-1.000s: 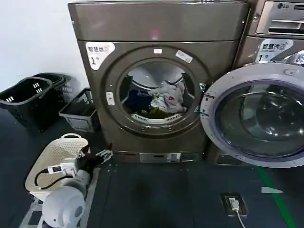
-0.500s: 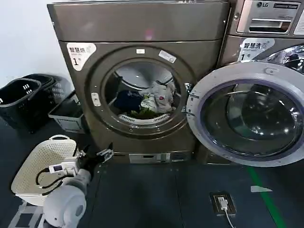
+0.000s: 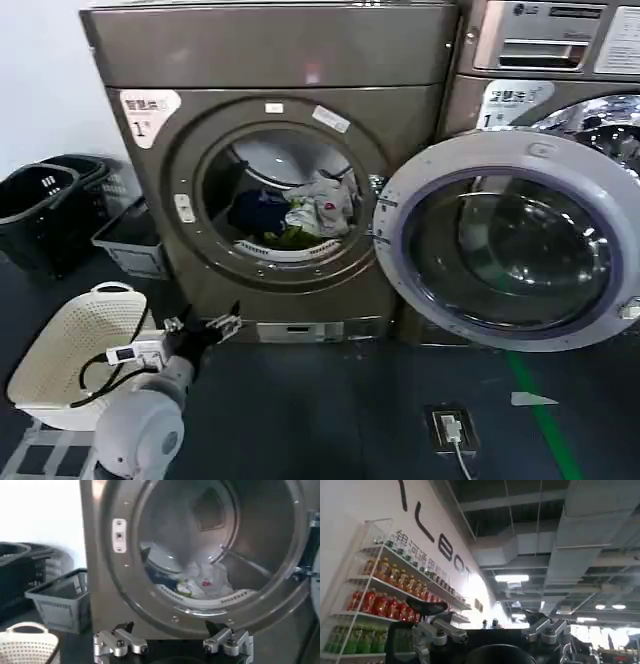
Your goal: Grasp the clothes from the dryer.
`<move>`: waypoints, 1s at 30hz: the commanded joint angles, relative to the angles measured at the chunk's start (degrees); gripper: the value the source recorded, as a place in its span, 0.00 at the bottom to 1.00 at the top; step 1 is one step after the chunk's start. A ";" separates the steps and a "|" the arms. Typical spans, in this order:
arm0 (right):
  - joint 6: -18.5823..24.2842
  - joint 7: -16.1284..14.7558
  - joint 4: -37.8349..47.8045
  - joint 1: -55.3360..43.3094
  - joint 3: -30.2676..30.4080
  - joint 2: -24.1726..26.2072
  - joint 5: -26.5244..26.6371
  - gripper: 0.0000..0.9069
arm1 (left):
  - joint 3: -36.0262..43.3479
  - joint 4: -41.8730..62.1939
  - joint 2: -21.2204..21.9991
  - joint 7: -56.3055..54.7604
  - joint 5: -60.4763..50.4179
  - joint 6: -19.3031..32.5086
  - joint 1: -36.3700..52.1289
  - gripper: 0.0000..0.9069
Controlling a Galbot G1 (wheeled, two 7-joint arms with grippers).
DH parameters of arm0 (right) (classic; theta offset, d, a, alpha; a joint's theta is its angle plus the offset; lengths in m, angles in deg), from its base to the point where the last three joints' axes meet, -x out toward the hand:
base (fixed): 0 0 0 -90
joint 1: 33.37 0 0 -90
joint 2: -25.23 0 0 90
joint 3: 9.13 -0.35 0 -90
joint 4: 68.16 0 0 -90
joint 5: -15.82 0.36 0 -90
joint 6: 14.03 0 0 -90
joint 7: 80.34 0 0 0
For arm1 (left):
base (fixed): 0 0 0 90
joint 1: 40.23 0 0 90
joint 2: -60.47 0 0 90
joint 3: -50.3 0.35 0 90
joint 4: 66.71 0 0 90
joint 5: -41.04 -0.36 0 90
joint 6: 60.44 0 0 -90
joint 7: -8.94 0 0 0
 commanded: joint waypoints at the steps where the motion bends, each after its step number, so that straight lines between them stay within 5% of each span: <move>1: 0.03 -0.03 -0.07 0.04 0.02 -0.04 0.04 1.00 | 0.04 0.01 -0.02 0.01 -0.05 -1.95 -0.01 1.00; 30: 3.19 -2.10 -1.00 0.26 0.51 -0.41 0.62 1.00 | 0.20 -0.17 0.47 0.16 -0.15 -1.91 -0.08 1.00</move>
